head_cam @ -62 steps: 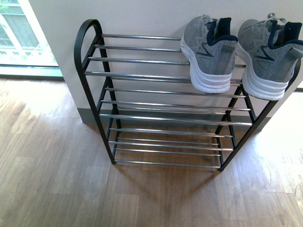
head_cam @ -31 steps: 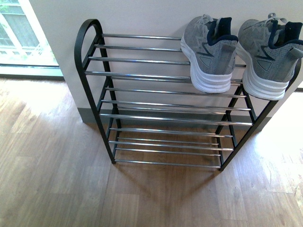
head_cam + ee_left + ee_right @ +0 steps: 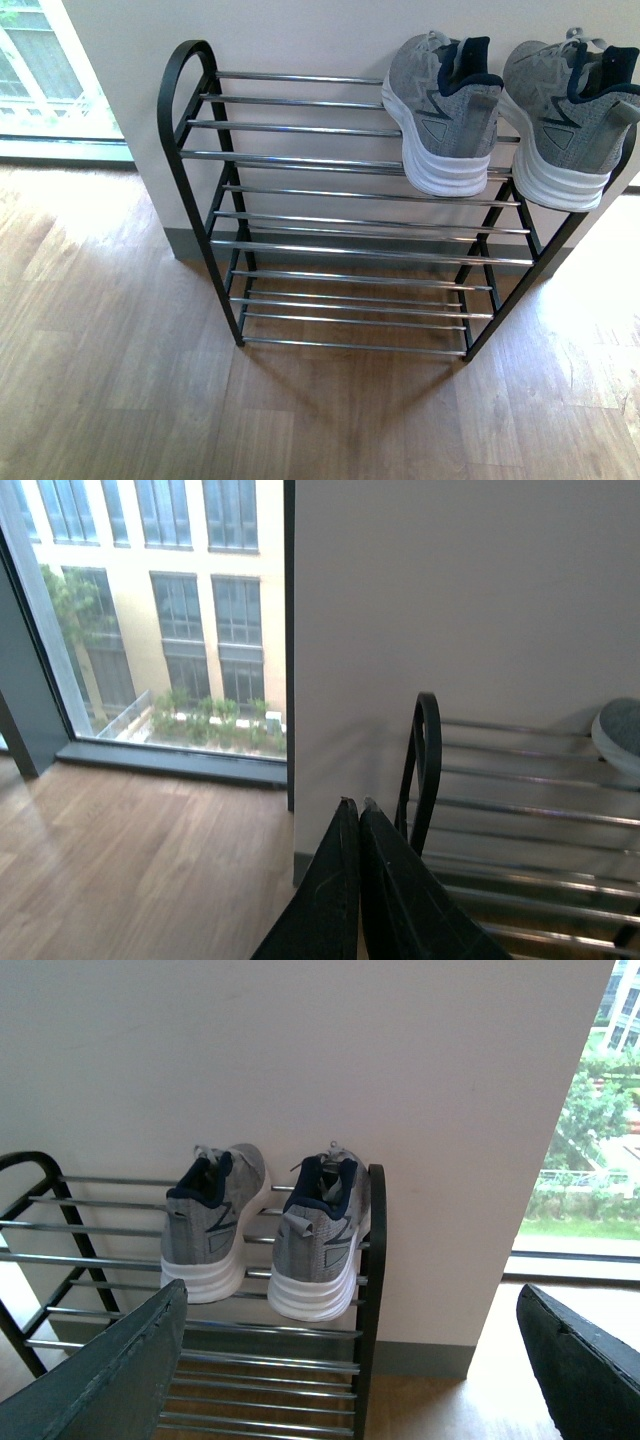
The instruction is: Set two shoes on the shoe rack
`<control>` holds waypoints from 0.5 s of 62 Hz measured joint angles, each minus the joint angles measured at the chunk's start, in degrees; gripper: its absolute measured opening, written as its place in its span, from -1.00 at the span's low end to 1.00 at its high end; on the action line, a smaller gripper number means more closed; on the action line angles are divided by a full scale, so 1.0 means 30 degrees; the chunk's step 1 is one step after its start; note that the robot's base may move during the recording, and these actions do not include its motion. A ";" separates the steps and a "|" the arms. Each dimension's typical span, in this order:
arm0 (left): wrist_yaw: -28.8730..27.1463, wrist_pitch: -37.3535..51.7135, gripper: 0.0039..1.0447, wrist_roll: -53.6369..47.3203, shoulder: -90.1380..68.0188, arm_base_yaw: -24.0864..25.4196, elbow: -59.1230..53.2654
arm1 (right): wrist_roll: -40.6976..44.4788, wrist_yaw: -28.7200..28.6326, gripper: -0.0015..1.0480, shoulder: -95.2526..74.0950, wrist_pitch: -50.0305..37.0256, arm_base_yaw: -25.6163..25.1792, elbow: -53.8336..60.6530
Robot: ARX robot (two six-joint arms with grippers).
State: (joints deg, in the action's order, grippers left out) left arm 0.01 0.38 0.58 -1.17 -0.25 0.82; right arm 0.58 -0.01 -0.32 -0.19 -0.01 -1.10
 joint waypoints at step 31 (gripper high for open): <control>-0.0058 -0.0131 0.15 0.0007 0.0080 0.0022 0.0000 | 0.0007 -0.0036 0.82 0.0015 0.0000 0.0000 0.0000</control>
State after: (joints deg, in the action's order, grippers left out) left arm -0.16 -0.01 0.60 -0.93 -0.19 0.82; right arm 0.60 -0.12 -0.27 -0.19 -0.01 -1.10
